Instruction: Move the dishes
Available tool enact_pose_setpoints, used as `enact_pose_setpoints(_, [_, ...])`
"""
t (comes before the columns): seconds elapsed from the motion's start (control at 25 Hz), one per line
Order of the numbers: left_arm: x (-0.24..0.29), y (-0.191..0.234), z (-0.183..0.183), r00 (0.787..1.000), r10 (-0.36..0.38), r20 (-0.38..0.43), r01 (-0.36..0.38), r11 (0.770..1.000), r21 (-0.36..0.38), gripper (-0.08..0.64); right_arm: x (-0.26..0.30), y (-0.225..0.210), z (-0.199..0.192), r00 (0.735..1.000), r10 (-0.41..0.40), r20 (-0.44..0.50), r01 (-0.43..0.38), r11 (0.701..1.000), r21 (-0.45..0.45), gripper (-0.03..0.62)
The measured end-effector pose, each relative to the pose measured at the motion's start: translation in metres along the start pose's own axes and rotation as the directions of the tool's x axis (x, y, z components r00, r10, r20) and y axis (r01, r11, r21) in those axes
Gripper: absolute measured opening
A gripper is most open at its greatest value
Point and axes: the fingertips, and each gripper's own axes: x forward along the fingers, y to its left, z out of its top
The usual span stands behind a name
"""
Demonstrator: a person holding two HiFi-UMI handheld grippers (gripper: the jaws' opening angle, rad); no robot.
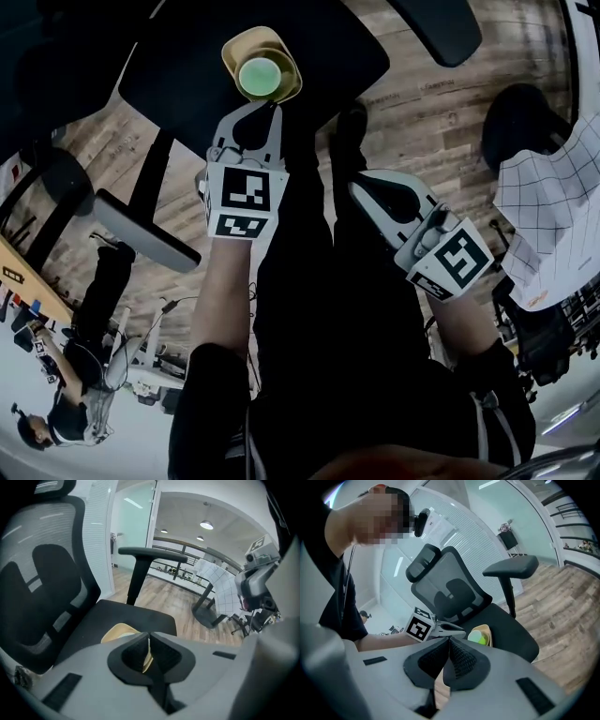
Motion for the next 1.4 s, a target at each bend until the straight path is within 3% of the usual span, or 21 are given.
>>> enact_pose_setpoints(0.16, [0.029, 0.000, -0.024, 0.999, 0.011, -0.045, -0.009, 0.999, 0.032, 0.014, 0.009, -0.015, -0.013, 1.000, 0.001, 0.001, -0.001, 1.000, 0.002, 0.020])
enact_pose_setpoints(0.28, [0.047, -0.001, -0.041, 0.996, 0.013, -0.088, -0.007, 0.997, 0.073, 0.087, 0.014, -0.021, -0.020, 1.000, 0.001, 0.008, -0.001, 1.000, 0.009, 0.020])
enact_pose_setpoints(0.36, [0.056, 0.001, -0.047, 0.994, 0.015, -0.107, -0.005, 0.995, 0.097, 0.097, 0.017, -0.020, -0.025, 1.000, 0.004, 0.007, -0.004, 1.000, 0.016, 0.020])
enact_pose_setpoints(0.6, [0.081, 0.018, -0.060, 0.979, 0.064, -0.193, -0.024, 0.980, 0.198, 0.097, 0.017, -0.015, -0.036, 1.000, 0.016, 0.001, -0.016, 1.000, 0.020, 0.020])
enact_pose_setpoints(0.68, [0.086, 0.018, -0.061, 0.975, 0.052, -0.214, -0.007, 0.978, 0.208, 0.096, 0.013, -0.015, -0.035, 1.000, 0.004, 0.005, -0.004, 1.000, 0.021, 0.020])
enact_pose_setpoints(0.76, [0.087, 0.016, -0.061, 0.974, 0.036, -0.223, 0.011, 0.978, 0.206, 0.032, 0.010, -0.016, -0.033, 1.000, -0.011, 0.014, 0.010, 1.000, 0.023, 0.020])
enact_pose_setpoints(0.88, [0.085, 0.015, -0.060, 0.973, 0.023, -0.230, 0.026, 0.978, 0.205, 0.029, 0.004, -0.015, -0.028, 0.999, -0.022, 0.026, 0.022, 1.000, 0.021, 0.020])
enact_pose_setpoints(1.2, [0.031, -0.008, -0.033, 0.974, 0.017, -0.224, 0.041, 0.967, 0.252, 0.023, -0.020, 0.012, 0.013, 0.995, -0.070, 0.072, 0.070, 0.998, 0.001, 0.020])
enact_pose_setpoints(1.4, [-0.043, -0.042, 0.017, 0.980, -0.018, -0.199, 0.088, 0.934, 0.346, 0.023, -0.051, 0.064, 0.074, 0.982, -0.098, 0.161, 0.101, 0.995, -0.011, 0.020])
